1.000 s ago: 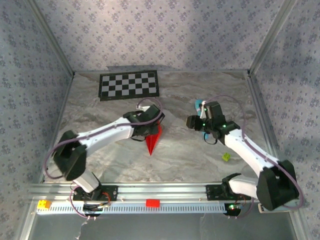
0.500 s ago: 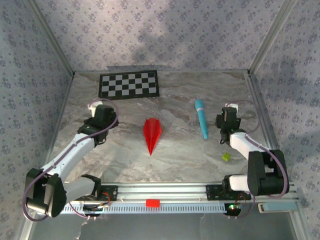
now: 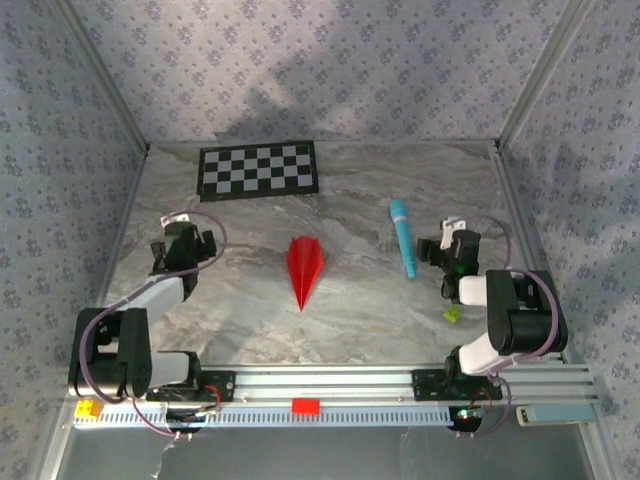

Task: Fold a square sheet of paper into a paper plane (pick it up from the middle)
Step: Reset both arms

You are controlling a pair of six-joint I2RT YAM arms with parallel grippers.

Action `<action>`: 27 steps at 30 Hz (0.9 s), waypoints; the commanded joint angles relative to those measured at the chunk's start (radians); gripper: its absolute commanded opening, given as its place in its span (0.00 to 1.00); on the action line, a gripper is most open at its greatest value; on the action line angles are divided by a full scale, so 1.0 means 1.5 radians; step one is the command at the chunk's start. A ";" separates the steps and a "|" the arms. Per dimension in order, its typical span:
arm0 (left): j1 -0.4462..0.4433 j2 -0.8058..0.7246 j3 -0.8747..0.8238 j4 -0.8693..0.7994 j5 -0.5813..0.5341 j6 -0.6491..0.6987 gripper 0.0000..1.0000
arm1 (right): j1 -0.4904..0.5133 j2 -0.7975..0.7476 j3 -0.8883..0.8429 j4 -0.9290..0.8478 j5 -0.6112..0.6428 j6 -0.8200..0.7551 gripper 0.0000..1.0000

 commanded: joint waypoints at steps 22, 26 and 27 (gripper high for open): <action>0.028 0.157 -0.029 0.325 0.128 0.063 1.00 | 0.002 0.001 0.021 0.048 0.019 0.002 1.00; 0.028 0.157 -0.029 0.326 0.129 0.063 1.00 | 0.002 0.002 0.021 0.048 0.018 0.002 1.00; 0.028 0.157 -0.030 0.325 0.128 0.063 1.00 | 0.002 0.001 0.021 0.048 0.019 0.002 1.00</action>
